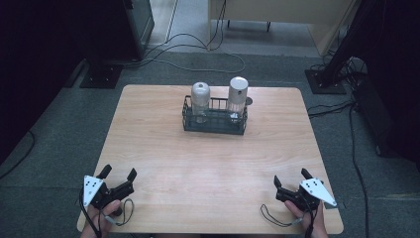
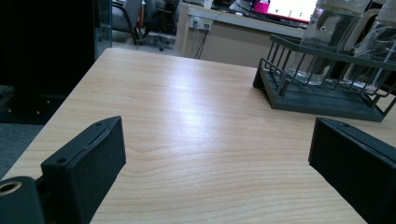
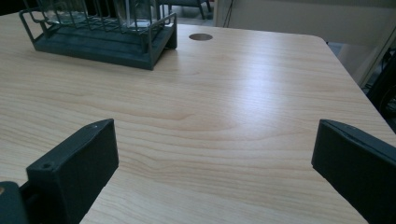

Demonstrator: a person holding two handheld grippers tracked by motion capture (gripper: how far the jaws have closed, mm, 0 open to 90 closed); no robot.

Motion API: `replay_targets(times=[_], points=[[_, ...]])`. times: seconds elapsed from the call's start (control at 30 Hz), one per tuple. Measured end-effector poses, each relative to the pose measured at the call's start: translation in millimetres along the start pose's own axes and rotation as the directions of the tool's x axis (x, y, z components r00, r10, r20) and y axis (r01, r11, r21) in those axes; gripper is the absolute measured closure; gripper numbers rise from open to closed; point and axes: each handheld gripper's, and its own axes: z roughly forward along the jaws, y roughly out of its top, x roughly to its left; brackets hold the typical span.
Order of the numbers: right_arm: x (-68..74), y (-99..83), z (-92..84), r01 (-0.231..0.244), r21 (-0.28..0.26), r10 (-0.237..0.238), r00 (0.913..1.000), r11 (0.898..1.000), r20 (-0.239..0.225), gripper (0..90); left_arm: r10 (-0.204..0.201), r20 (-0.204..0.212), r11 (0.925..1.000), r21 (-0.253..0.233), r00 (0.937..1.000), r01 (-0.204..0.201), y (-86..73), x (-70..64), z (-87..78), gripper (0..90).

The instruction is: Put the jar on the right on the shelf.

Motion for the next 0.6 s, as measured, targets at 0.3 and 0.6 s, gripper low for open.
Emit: replay_targets(times=[0.3,0.6], points=[[-13.2,-3.3,-7.6,-0.014,-0.005,0.014,0.9997,1.000,0.022,0.3,-0.005,0.002,1.0000,-0.001,1.0000,0.005,0.0,0.3,0.2,3.9],[-23.7,-4.5,-11.1,0.001,-0.003,0.000,0.9987,1.000,0.051,0.3,-0.008,0.002,1.0000,-0.002,1.0000,0.008,0.0,0.5,0.1,3.9]])
